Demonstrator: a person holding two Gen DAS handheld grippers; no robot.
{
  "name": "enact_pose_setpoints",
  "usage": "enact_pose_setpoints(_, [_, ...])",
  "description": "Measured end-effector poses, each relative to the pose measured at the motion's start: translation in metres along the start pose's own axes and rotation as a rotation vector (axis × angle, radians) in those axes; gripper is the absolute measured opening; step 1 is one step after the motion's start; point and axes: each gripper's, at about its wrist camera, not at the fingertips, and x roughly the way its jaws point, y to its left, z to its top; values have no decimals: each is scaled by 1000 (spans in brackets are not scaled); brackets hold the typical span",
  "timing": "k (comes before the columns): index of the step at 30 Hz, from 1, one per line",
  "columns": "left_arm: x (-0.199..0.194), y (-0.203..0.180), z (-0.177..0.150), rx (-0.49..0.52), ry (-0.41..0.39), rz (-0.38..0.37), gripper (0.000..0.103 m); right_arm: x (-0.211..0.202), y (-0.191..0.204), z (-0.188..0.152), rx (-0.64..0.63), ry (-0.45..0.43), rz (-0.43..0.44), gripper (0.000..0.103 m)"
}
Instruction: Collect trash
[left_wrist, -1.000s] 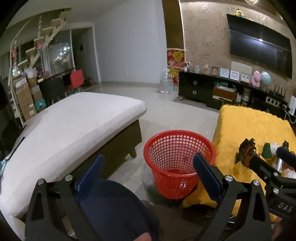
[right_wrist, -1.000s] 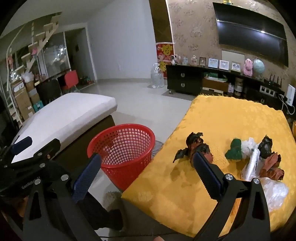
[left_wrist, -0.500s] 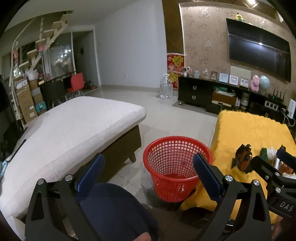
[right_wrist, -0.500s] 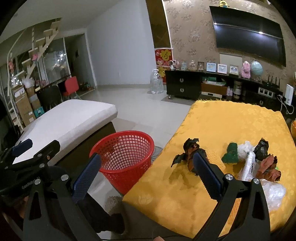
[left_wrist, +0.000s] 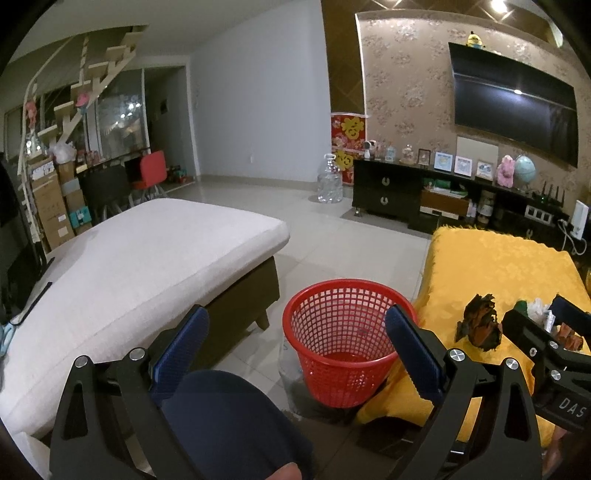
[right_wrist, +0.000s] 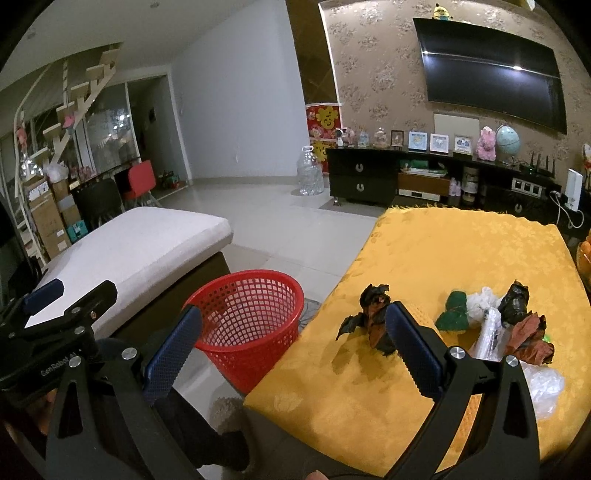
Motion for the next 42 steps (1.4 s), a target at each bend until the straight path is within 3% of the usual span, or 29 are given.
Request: enact_pose_setpoints(42, [2, -1, -5, 8, 9, -2, 93, -1, -1, 0, 3, 5, -1, 97])
